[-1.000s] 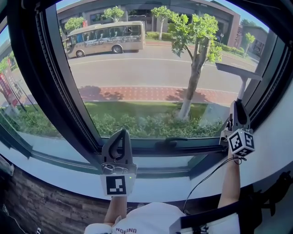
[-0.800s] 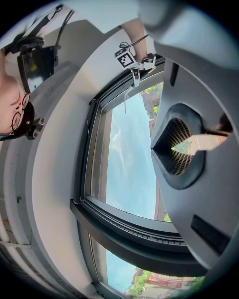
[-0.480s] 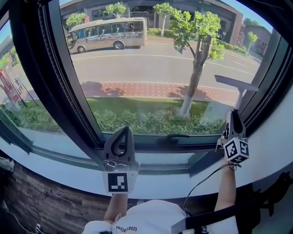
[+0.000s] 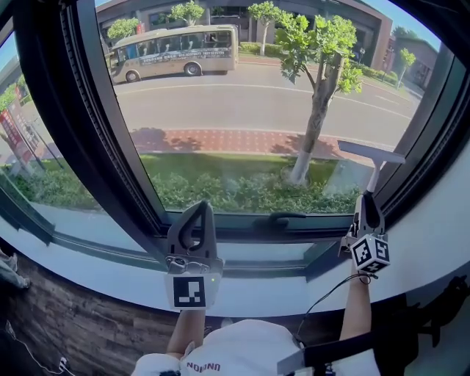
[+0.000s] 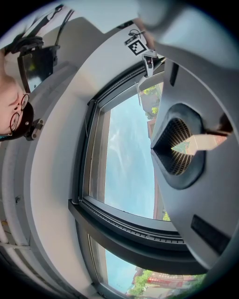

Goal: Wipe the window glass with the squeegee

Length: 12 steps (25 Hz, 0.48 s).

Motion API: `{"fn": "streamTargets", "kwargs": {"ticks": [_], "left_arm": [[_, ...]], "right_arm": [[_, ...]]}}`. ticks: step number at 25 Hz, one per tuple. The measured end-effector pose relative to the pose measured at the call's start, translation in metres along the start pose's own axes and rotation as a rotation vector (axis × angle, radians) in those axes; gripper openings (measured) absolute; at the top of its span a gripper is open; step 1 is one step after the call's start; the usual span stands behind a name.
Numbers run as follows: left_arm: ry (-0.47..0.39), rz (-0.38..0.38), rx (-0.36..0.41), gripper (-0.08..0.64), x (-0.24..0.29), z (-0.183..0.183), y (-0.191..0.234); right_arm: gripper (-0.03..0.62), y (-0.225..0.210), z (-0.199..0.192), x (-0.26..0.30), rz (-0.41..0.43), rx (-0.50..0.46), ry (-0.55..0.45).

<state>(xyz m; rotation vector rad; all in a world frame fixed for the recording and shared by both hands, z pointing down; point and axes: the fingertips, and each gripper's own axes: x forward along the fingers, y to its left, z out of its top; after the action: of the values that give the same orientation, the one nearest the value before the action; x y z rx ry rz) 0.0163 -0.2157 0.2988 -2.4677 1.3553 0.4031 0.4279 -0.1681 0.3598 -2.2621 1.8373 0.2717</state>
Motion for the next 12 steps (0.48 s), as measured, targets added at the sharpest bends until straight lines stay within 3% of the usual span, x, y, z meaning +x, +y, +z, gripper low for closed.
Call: {"fn": "streamTargets", "kwargs": {"ticks": [12], "left_arm": [[-0.001, 0.006, 0.001, -0.005, -0.001, 0.000, 0.000]], "right_arm": [[0.097, -0.001, -0.045, -0.028, -0.019, 0.033, 0.097]]}}
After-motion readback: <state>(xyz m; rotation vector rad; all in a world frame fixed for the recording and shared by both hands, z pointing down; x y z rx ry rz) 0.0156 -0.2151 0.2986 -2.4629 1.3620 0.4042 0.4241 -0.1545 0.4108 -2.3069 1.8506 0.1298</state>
